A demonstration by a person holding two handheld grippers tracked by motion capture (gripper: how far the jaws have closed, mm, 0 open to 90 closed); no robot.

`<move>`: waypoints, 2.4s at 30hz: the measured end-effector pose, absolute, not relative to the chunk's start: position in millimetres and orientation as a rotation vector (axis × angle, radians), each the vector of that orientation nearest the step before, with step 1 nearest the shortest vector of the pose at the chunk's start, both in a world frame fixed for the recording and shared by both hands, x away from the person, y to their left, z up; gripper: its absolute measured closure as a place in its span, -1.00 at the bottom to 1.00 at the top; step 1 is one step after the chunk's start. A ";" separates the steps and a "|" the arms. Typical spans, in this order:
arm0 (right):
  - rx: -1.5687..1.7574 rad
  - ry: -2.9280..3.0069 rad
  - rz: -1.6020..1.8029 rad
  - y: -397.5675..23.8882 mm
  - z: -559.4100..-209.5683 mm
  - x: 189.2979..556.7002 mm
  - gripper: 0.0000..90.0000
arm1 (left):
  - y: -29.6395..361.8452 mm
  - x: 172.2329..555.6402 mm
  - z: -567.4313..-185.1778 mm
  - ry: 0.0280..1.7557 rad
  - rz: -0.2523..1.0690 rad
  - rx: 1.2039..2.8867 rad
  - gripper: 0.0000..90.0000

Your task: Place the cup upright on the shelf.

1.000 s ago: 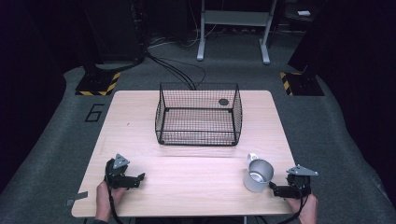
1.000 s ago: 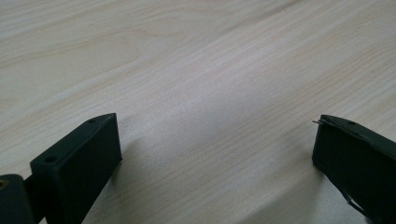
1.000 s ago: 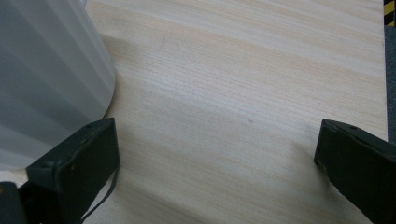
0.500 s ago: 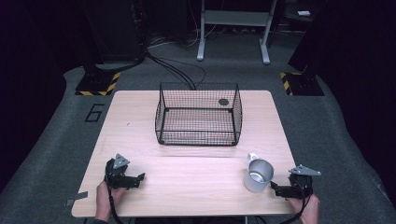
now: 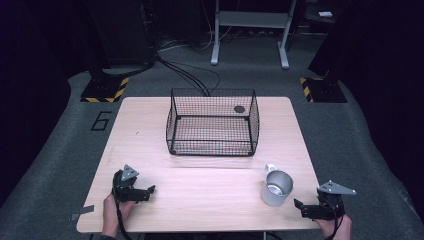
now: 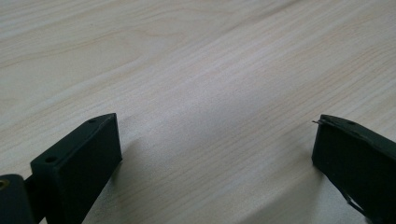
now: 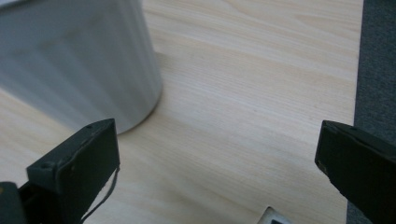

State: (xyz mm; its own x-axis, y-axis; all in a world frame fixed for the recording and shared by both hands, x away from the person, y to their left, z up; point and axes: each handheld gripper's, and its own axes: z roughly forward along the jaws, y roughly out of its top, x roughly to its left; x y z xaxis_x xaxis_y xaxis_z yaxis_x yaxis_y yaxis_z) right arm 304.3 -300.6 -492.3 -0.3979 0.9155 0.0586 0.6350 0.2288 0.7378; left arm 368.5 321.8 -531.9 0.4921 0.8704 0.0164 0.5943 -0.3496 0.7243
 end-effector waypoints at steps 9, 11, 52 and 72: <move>1.327 2.180 1.050 -277.6 -465.9 289.0 -1.00 | 321.8 368.5 -531.9 1.200 0.534 2.074 -0.97; 1.317 2.186 1.056 -275.4 -464.2 288.9 -1.00 | 321.8 368.5 -531.9 1.200 0.534 2.074 -0.97; 1.285 2.168 0.957 -204.6 -460.5 333.8 -0.89 | 323.6 371.0 -531.2 1.170 0.517 2.099 -0.98; 1.227 2.150 0.998 -202.0 -438.7 333.6 -0.88 | 323.1 371.1 -531.9 1.171 0.514 2.091 -0.98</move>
